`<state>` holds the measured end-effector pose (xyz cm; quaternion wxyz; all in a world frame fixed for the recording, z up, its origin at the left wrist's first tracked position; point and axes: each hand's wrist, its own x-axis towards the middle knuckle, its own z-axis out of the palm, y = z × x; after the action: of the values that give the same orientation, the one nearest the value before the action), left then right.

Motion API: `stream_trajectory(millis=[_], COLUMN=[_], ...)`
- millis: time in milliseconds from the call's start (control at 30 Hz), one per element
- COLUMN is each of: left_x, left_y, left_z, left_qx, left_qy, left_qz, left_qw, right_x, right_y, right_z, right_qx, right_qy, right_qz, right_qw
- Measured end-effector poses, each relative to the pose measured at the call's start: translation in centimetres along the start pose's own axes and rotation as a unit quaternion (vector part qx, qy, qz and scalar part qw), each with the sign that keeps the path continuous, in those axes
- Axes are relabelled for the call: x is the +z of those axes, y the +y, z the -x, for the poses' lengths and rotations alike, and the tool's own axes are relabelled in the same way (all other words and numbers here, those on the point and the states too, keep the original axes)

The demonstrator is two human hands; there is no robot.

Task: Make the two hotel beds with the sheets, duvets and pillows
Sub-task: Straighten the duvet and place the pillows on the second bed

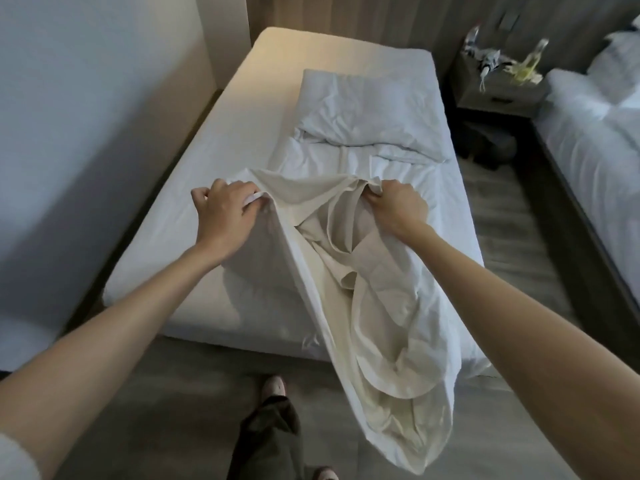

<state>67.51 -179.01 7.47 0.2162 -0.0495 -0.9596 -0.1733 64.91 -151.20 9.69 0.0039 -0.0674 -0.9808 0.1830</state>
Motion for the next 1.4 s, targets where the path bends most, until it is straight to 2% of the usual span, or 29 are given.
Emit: stream_trajectory(millis=[200,300,400,500,600,633,700,767,800,867,933,1067,1200,1300,1400], left_x=[2.7,4.3,6.0,7.2,7.3,7.2,7.3,7.7,8.3,10.4,13.2,17.6,17.4,14.6,11.0], left_y=[-1.7,-2.7,-3.7,-4.0,-2.7,-2.2,-0.9,1.2,2.6,5.6,7.7,9.4,8.2,3.9,-2.4], left_z=[-8.5,-11.9,-13.5,-14.7,-16.2,-16.7,-17.5,-17.4,-16.8,-14.8,-12.2,-9.9,-12.5,-17.1,-21.5], left_qx=[-0.001,0.040,0.106,0.138,0.109,0.085,0.077,0.141,0.187,0.253,0.270,0.185,0.151,0.109,0.065], left_qy=[-0.011,-0.052,-0.136,-0.249,-0.395,-0.417,-0.377,-0.312,-0.309,-0.362,-0.396,-0.369,-0.311,-0.234,-0.141], left_qz=[0.042,0.012,-0.047,-0.123,-0.165,-0.147,-0.086,-0.047,-0.025,-0.011,-0.053,-0.135,-0.105,-0.089,-0.143], left_qw=[0.999,0.998,0.984,0.951,0.897,0.893,0.919,0.939,0.932,0.897,0.876,0.901,0.933,0.962,0.978], right_x=[-0.8,-0.4,1.1,2.9,3.8,3.8,3.8,3.9,3.9,3.9,4.0,4.1,4.0,3.4,3.1], right_y=[-2.9,-3.5,-3.1,-2.4,-1.6,-1.2,-0.6,-0.1,0.1,0.4,0.7,1.7,2.3,2.3,1.8], right_z=[-8.3,-11.1,-12.9,-14.4,-16.2,-16.8,-18.2,-19.3,-19.8,-20.6,-21.3,-21.8,-21.7,-21.6,-21.3], right_qx=[0.015,0.022,0.047,0.064,0.083,0.088,0.092,0.090,0.090,0.093,0.095,0.091,0.077,0.067,0.048], right_qy=[0.032,0.026,-0.002,-0.012,-0.020,-0.025,-0.036,-0.050,-0.058,-0.074,-0.088,-0.101,-0.096,-0.089,-0.086], right_qz=[0.021,0.042,0.047,0.032,0.002,-0.010,-0.027,-0.039,-0.045,-0.052,-0.057,-0.073,-0.063,-0.029,-0.006], right_qw=[0.999,0.999,0.998,0.997,0.996,0.996,0.995,0.994,0.993,0.992,0.990,0.988,0.990,0.993,0.995])
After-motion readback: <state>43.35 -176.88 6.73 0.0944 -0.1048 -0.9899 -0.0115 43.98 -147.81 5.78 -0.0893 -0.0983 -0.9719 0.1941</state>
